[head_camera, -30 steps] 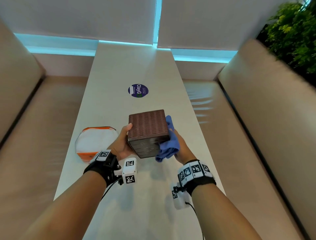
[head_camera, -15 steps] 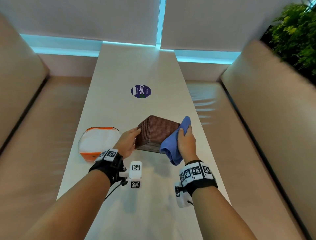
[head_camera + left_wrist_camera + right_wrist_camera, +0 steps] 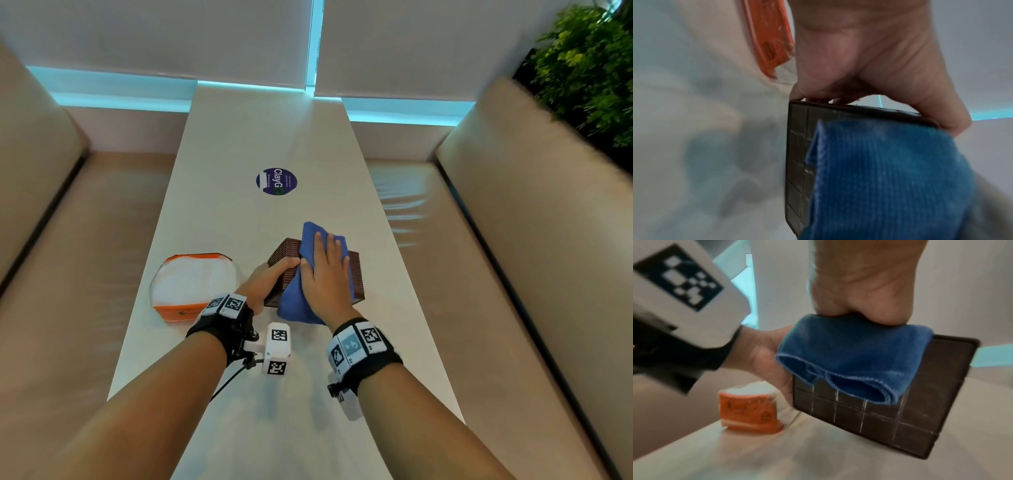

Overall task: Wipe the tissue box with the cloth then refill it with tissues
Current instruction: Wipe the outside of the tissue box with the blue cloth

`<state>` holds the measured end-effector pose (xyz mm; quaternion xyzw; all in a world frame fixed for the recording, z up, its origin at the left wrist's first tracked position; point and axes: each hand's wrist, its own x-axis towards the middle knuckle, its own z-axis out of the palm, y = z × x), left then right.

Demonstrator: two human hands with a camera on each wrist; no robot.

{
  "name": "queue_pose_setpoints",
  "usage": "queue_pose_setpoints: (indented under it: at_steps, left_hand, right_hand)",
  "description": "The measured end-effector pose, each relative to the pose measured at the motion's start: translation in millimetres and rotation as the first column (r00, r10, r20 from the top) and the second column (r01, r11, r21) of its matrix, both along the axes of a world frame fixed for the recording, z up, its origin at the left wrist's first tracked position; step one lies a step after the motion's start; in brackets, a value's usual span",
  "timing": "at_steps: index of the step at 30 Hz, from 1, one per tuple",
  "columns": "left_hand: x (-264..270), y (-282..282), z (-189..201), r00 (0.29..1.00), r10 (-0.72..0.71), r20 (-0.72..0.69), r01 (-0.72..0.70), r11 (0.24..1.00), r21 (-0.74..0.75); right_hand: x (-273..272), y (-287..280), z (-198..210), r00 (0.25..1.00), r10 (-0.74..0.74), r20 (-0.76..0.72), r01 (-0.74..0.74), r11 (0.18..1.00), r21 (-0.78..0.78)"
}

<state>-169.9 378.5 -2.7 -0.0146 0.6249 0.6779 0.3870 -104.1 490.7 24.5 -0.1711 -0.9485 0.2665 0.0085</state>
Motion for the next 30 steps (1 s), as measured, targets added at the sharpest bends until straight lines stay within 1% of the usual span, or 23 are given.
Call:
queue_pose_setpoints:
  at_steps: [2, 4, 5, 6, 7, 8, 9, 10, 11, 12, 13, 15, 16, 18, 20, 22, 25, 27, 28, 30]
  left_hand:
    - [2.1, -2.0, -0.8, 1.000, 0.024, 0.005, -0.024, 1.000, 0.008]
    - [3.4, -4.4, -3.6, 0.999, 0.044, 0.013, -0.044, 0.999, 0.026]
    - [4.2, -4.8, -4.1, 0.999, 0.048, 0.018, -0.048, 0.998, 0.032]
    - [4.2, -4.8, -3.8, 0.999, 0.048, 0.018, -0.049, 0.998, 0.033]
    - [5.0, -5.0, -2.7, 0.999, 0.044, 0.013, -0.045, 0.999, 0.031]
    - [6.1, -5.0, -1.4, 0.999, 0.040, 0.006, -0.041, 0.999, 0.027]
    - [6.3, -4.6, -0.4, 0.999, 0.038, -0.001, -0.038, 0.999, 0.018]
    - [6.3, -4.2, 0.2, 0.999, 0.033, -0.009, -0.033, 0.999, 0.007]
    - [7.0, -3.6, 1.4, 0.999, 0.029, -0.018, -0.029, 1.000, -0.001]
    - [7.6, -3.2, 2.1, 0.999, 0.026, -0.028, -0.026, 1.000, -0.008]
    - [8.2, -2.7, 2.7, 0.999, 0.022, -0.032, -0.023, 1.000, -0.010]
    - [8.0, -3.0, 3.7, 0.999, 0.025, -0.031, -0.025, 1.000, -0.014]
    - [8.1, -3.7, 3.9, 0.999, 0.023, -0.031, -0.023, 1.000, -0.021]
    - [7.6, -5.9, 3.1, 1.000, 0.011, -0.022, -0.012, 0.999, -0.036]
    - [7.0, -8.6, 1.0, 1.000, 0.022, -0.008, -0.022, 0.999, -0.044]
    - [7.2, -11.0, -0.8, 0.999, 0.035, 0.012, -0.035, 0.998, -0.055]
    - [6.6, -11.7, -1.9, 0.999, 0.035, 0.034, -0.033, 0.998, -0.052]
    - [5.8, -11.8, -0.8, 0.998, 0.038, 0.042, -0.036, 0.997, -0.064]
    - [5.4, -12.2, 0.1, 0.998, 0.035, 0.047, -0.031, 0.997, -0.069]
    - [6.9, -13.0, 2.7, 0.998, 0.023, 0.064, -0.020, 0.998, -0.054]
  right_hand:
    - [-0.6, 6.0, -4.0, 0.999, -0.024, -0.038, 0.024, 1.000, -0.017]
    - [1.1, 16.8, -7.8, 0.990, -0.120, -0.069, 0.118, 0.992, -0.031]
    - [2.6, 23.0, -10.2, 0.981, -0.180, -0.071, 0.175, 0.983, -0.062]
    - [3.7, 29.9, -12.8, 0.968, -0.244, -0.064, 0.235, 0.963, -0.130]
    - [5.0, 36.1, -15.1, 0.945, -0.323, -0.043, 0.305, 0.923, -0.235]
    - [6.6, 41.0, -16.1, 0.914, -0.405, -0.012, 0.377, 0.861, -0.341]
    - [7.1, 44.4, -16.3, 0.882, -0.470, 0.022, 0.438, 0.804, -0.402]
    - [6.8, 45.6, -15.2, 0.860, -0.508, 0.047, 0.481, 0.777, -0.406]
    - [5.4, 44.4, -13.3, 0.854, -0.518, 0.052, 0.499, 0.785, -0.368]
    - [4.3, 41.1, -11.1, 0.867, -0.496, 0.037, 0.483, 0.820, -0.307]
    - [3.9, 35.4, -8.4, 0.899, -0.437, 0.011, 0.427, 0.874, -0.232]
    - [5.9, 19.7, -5.4, 0.970, -0.240, -0.044, 0.236, 0.967, -0.093]
    - [8.5, 12.7, -6.1, 0.989, -0.134, -0.057, 0.132, 0.990, -0.048]
    - [13.7, 6.7, -9.6, 0.997, 0.018, -0.078, -0.018, 1.000, -0.010]
    - [16.7, 12.0, -12.9, 0.992, 0.060, -0.113, -0.061, 0.998, -0.004]
    - [16.5, 21.1, -15.1, 0.989, 0.042, -0.143, -0.049, 0.998, -0.042]
    - [14.0, 27.7, -16.7, 0.984, -0.027, -0.175, -0.001, 0.988, -0.155]
    - [12.9, 28.6, -14.9, 0.978, -0.120, -0.173, 0.087, 0.978, -0.190]
    - [13.2, 29.4, -13.2, 0.970, -0.188, -0.156, 0.150, 0.961, -0.231]
    - [12.9, 35.6, -11.3, 0.937, -0.339, -0.079, 0.288, 0.883, -0.371]
